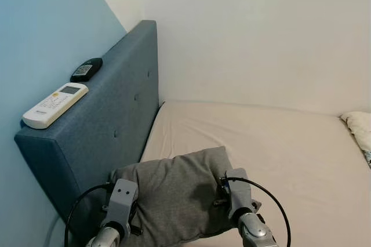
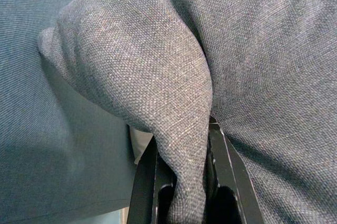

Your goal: Clean up the room

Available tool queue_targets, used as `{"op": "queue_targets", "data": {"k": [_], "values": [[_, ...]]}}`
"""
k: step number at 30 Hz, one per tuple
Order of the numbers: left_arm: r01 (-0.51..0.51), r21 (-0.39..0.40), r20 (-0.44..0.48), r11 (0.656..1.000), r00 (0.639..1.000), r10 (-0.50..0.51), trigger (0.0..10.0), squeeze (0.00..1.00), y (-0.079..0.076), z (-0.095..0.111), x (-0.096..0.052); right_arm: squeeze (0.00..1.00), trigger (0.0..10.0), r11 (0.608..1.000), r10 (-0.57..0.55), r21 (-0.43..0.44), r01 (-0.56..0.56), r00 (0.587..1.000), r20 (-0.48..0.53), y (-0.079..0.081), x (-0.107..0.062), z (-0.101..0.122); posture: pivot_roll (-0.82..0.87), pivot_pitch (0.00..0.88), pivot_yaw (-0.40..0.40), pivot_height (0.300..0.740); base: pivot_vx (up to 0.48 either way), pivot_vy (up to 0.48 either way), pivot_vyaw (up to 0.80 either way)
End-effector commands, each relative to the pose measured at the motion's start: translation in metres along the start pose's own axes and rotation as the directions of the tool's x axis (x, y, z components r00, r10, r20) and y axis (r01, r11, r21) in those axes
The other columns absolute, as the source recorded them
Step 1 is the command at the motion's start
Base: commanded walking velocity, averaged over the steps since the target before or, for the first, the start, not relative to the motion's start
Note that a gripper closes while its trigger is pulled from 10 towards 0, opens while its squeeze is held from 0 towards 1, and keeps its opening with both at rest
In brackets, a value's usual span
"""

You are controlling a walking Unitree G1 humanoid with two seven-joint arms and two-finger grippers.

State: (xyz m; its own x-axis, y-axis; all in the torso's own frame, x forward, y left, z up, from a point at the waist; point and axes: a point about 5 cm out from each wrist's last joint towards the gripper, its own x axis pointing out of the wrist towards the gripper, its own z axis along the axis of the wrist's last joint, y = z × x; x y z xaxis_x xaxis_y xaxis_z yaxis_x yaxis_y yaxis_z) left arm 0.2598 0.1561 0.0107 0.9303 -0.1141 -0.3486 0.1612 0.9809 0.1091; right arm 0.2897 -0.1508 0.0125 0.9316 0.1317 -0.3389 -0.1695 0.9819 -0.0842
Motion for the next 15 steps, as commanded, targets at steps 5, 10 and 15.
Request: {"op": "queue_targets", "data": {"k": [5, 10, 15], "values": [[-0.009, 0.027, 0.032, 1.000, 0.999, 0.008, 10.0, 0.00, 0.0009, 0.0084, 0.0021, 0.00, 10.0, 1.000, 0.018, -0.010, -0.018, 1.000, -0.002, 0.0032, 0.0006, 0.0001, 0.00, 0.070, -0.045, 0.740, 0.000, 0.000, 0.00], [-0.008, 0.028, 0.031, 1.000, 0.999, 0.007, 10.0, 0.00, 0.0006, 0.0086, 0.0024, 0.00, 10.0, 1.000, 0.018, -0.008, -0.018, 1.000, -0.002, 0.0033, 0.0005, 0.0000, 0.00, 0.071, -0.045, 0.740, 0.000, 0.000, 0.00], [-0.008, 0.029, 0.030, 1.000, 1.000, 0.007, 10.0, 0.00, 0.0006, 0.0086, 0.0026, 0.00, 10.0, 1.000, 0.019, -0.011, -0.019, 1.000, -0.002, 0.0033, 0.0006, 0.0001, 0.00, 0.072, -0.045, 0.740, 0.000, 0.000, 0.00]]}}
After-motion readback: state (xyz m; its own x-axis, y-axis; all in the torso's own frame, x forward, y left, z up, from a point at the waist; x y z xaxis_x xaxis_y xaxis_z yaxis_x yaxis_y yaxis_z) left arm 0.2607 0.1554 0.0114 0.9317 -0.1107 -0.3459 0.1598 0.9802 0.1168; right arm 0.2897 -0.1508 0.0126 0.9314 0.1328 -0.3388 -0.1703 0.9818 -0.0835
